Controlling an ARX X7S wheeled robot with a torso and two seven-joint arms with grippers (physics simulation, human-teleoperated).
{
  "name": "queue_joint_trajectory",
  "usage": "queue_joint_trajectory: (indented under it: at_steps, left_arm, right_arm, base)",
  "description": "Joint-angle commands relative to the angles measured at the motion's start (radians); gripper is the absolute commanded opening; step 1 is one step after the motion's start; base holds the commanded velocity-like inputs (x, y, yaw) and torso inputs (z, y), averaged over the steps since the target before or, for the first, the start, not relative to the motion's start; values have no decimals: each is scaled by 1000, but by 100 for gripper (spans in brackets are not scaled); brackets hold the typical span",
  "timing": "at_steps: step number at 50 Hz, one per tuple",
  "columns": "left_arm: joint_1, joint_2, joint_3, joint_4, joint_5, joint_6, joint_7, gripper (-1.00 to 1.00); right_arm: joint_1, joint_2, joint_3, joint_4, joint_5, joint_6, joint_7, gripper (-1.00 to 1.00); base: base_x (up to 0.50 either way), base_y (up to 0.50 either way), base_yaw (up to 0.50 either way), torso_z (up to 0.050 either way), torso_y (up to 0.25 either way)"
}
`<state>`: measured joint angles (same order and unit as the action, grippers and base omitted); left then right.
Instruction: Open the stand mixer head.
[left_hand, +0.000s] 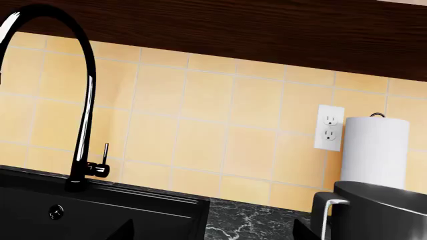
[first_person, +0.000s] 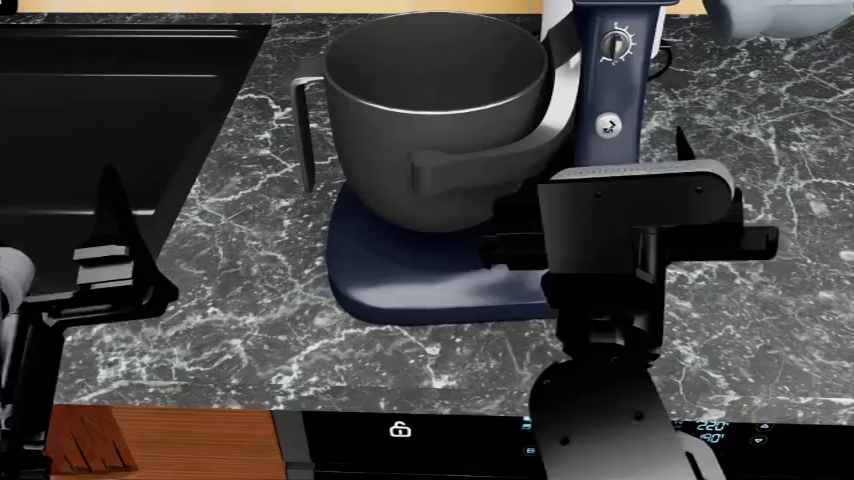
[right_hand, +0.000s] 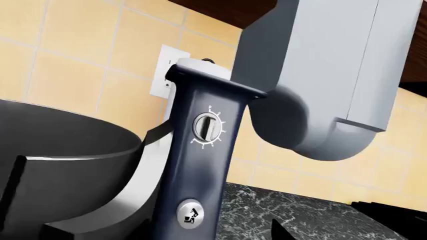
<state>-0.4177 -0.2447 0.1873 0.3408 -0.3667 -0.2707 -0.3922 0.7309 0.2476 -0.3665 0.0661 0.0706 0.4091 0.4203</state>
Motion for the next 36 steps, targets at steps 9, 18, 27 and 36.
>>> queue_joint_trajectory:
  at_steps: [9, 18, 27, 36]
  left_arm:
    - [154, -52, -36, 344, -28, -147, -93, 100]
    - [42, -76, -88, 418, -142, -327, -145, 100]
    - [24, -78, -90, 397, -145, -324, -142, 100]
    - [19, -75, -78, 371, -131, -301, -136, 100]
  right_arm:
    - [-80, 8, 23, -204, 45, 84, -27, 100]
    - [-86, 11, 24, -213, 51, 85, -25, 100]
    - [-82, 13, 25, -221, 58, 89, -25, 100]
    - [-82, 15, 26, -229, 62, 94, -21, 100]
  base:
    - [0, 0, 0, 0, 0]
    - [0, 0, 0, 0, 0]
    - [0, 0, 0, 0, 0]
    - [0, 0, 0, 0, 0]
